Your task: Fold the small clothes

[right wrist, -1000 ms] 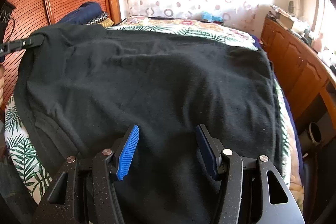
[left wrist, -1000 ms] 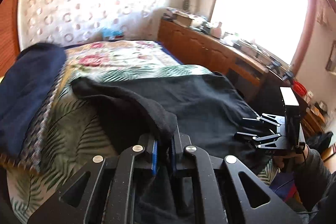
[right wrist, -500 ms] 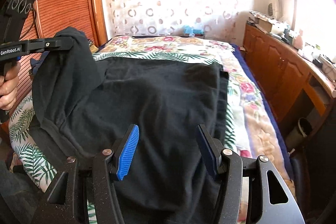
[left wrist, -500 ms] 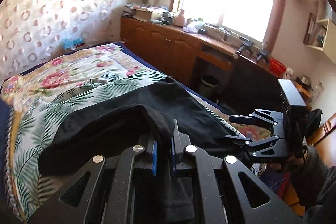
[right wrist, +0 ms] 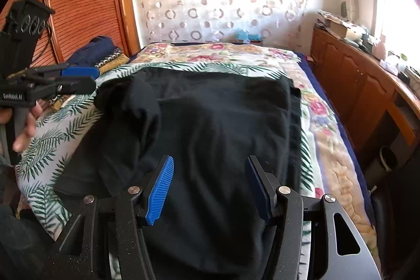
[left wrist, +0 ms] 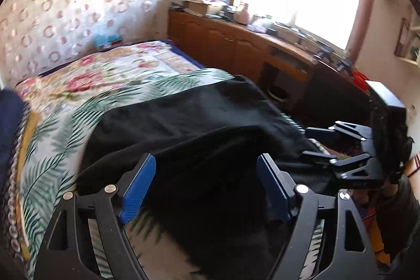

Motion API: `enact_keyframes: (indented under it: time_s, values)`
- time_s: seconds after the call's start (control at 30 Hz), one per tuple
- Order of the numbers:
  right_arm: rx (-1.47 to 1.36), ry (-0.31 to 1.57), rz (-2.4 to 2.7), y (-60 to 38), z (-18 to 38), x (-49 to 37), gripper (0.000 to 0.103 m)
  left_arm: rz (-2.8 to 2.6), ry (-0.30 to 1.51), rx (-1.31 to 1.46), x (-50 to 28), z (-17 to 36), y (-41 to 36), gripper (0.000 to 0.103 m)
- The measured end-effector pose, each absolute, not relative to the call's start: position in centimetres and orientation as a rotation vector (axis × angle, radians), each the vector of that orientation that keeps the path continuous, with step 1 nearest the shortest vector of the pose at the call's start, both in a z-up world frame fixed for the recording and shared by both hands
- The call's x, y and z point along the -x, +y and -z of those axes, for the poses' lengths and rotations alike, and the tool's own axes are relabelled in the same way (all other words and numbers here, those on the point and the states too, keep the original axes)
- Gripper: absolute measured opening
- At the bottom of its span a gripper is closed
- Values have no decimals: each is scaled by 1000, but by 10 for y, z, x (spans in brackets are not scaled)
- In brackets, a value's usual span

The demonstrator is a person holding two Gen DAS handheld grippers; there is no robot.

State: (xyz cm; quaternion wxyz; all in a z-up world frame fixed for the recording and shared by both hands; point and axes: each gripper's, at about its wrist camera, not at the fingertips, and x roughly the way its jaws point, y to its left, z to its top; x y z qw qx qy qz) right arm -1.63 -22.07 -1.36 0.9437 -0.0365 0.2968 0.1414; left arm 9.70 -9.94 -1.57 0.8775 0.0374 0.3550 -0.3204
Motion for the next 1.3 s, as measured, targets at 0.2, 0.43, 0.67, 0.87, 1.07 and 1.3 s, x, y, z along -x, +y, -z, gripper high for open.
enact_keyframes:
  time_s: [0.2, 0.43, 0.67, 0.87, 1.07, 1.3]
  values:
    - [91, 575, -348, -197, 2, 9, 59, 560, 726, -36, -92, 27, -60, 80]
    - [155, 583, -393, -162, 3, -15, 61, 498, 709, -10, -85, 32, -34, 81]
    - [160, 643, -414, -148, 16, -50, 61, 456, 689, -26, -81, 33, -25, 81]
    - [184, 675, -418, -140, 20, -56, 54, 440, 697, -13, -80, 39, -19, 80]
    - [215, 666, -431, -137, 19, -51, 14, 435, 699, 0, -78, 42, -17, 81]
    - [164, 551, -467, -138, -10, -17, 10, 423, 686, -1, -77, 40, -16, 81]
